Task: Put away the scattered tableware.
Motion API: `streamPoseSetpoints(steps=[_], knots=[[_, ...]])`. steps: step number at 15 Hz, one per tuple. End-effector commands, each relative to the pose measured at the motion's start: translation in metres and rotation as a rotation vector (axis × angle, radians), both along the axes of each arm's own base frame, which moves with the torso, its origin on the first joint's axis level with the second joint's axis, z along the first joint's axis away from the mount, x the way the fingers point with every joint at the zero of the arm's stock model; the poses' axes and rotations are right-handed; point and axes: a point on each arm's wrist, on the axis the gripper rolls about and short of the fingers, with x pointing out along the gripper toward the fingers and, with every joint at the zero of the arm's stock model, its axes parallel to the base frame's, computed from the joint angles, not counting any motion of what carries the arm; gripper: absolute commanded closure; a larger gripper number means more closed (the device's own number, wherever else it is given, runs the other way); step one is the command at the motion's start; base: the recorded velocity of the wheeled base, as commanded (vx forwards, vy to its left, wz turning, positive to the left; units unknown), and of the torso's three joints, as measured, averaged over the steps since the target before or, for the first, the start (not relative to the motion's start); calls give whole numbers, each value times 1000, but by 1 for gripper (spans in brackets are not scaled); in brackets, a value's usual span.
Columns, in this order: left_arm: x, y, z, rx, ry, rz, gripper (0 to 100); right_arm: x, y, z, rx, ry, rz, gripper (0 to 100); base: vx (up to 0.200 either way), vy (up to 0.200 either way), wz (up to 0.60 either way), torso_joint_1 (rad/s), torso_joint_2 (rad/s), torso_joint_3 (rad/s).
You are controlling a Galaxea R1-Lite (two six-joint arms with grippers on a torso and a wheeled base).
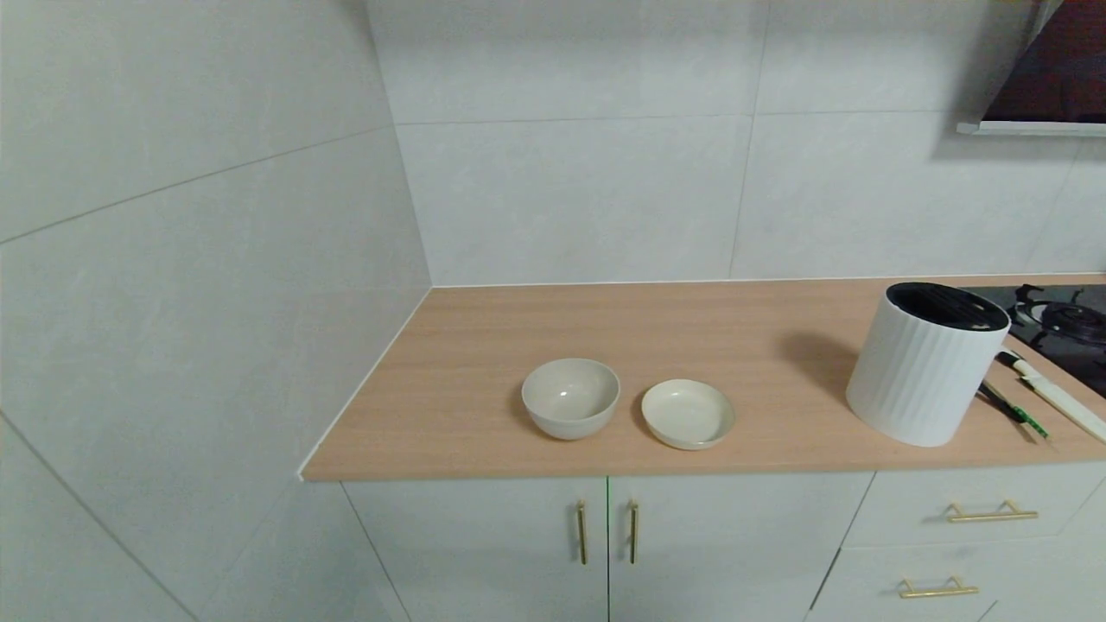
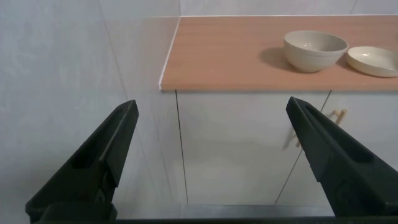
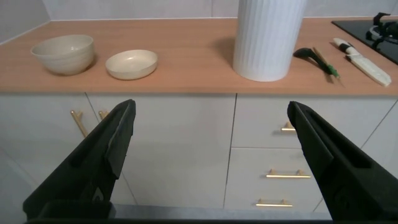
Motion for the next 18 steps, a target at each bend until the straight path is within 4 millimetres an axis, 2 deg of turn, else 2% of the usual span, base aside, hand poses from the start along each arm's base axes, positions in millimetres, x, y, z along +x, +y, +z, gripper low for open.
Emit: streamPoseSetpoints(steps=[1, 11, 18], knots=[[0, 0, 0, -2, 0, 0, 0, 0, 0, 0, 0, 0, -2, 0, 0, 0, 0, 0, 0, 0], [0, 0, 0, -2, 0, 0, 0, 0, 0, 0, 0, 0, -2, 0, 0, 0, 0, 0, 0, 0], [0, 0, 0, -2, 0, 0, 0, 0, 0, 0, 0, 0, -2, 0, 0, 0, 0, -200, 437, 242]])
